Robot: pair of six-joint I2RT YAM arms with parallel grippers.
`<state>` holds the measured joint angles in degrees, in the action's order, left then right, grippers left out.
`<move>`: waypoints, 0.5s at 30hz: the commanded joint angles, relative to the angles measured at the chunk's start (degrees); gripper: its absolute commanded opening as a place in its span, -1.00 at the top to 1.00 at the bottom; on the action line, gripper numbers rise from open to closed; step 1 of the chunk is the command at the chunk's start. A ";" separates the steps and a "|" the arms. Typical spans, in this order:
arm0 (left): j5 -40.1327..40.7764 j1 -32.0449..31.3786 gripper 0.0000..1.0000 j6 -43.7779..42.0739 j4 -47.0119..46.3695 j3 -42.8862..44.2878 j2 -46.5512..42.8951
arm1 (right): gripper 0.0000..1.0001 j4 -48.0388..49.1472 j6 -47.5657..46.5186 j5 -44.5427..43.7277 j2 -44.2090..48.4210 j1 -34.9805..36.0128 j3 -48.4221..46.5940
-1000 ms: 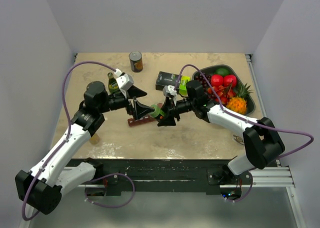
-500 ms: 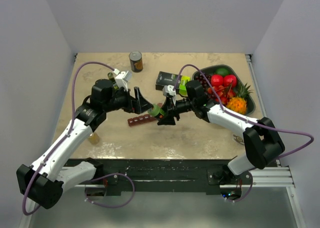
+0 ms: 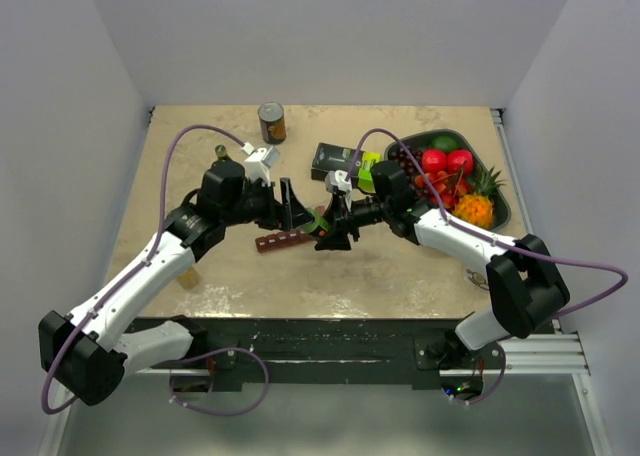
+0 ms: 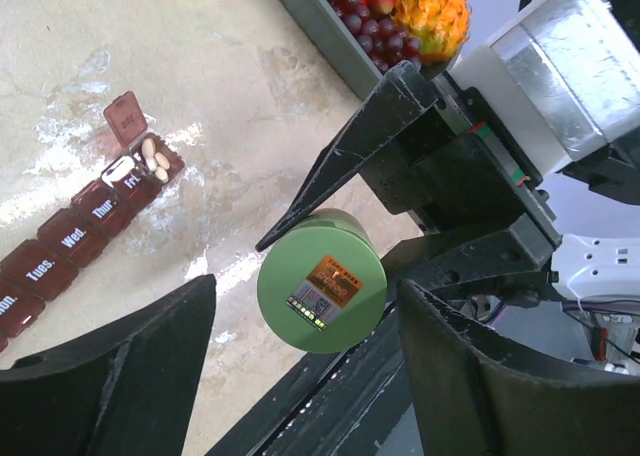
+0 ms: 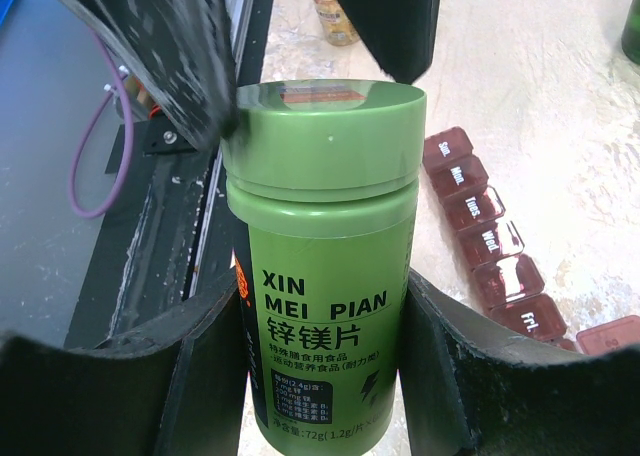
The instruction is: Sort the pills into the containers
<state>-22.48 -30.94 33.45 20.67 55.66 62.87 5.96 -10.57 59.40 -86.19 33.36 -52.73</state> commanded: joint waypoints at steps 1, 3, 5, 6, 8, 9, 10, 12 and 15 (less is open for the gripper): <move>-0.11 -1.05 -0.50 0.56 -2.21 2.52 1.20 | 1.00 0.90 -1.03 0.02 0.59 0.03 -2.82; -0.72 -1.67 -0.44 0.56 -2.38 2.52 1.90 | 1.00 0.81 -1.12 0.02 0.67 -0.05 -2.82; -1.16 -1.93 -0.39 0.39 -2.47 2.52 2.34 | 1.00 0.81 -1.12 0.02 0.59 -0.05 -2.82; -1.42 -2.02 -0.32 0.21 -2.39 2.52 2.43 | 1.00 0.81 -1.03 0.02 0.59 -0.05 -2.82; -2.04 -2.20 -0.25 -0.23 -2.56 2.35 2.43 | 1.00 0.81 -1.12 0.02 0.67 -0.05 -2.82; -2.48 -2.20 -0.07 -0.49 -2.56 2.26 2.43 | 1.00 0.81 -1.03 0.02 0.59 -0.05 -2.82; -2.83 -2.20 0.06 -1.28 -2.47 2.26 2.43 | 1.00 0.81 -1.03 0.02 0.59 -0.05 -2.82; -3.53 -2.20 0.48 -2.60 -2.47 2.09 2.43 | 1.00 0.81 -1.03 0.02 0.59 -0.05 -2.82; -7.98 -2.11 0.83 -8.56 -3.17 1.30 2.69 | 1.00 0.81 -1.12 0.19 0.68 -0.05 -2.82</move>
<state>-24.25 -32.82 31.48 19.84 55.83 65.47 5.41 -11.00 59.07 -86.19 33.36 -52.75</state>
